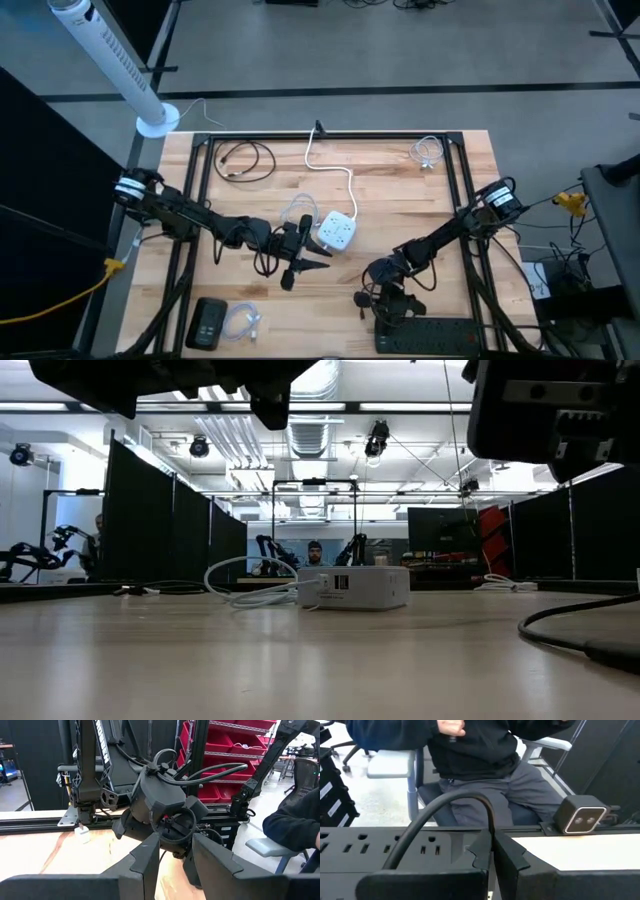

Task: Plug in charger cables
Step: Insert the black charger cable into the black outlet

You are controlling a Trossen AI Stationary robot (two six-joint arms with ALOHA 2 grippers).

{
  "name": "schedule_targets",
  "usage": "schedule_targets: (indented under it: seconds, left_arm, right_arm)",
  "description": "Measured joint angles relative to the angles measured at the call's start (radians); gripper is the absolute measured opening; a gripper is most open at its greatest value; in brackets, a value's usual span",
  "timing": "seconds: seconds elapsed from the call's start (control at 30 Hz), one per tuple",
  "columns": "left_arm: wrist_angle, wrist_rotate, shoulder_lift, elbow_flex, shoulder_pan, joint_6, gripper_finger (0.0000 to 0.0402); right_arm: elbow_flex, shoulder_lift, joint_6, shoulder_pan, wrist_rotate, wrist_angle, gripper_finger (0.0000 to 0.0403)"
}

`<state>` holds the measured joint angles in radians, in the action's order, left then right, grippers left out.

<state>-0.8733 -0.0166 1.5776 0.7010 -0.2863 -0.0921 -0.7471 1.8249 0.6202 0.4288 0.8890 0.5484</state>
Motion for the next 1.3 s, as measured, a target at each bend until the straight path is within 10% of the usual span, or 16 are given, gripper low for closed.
schedule_targets:
  seconds: [1.3]
  left_arm:
    - [0.002,0.000,0.000,0.000,0.000,0.013,0.0108]
  right_arm:
    - [-0.010,-0.002,-0.024,0.028,-0.053,-0.006,0.0000]
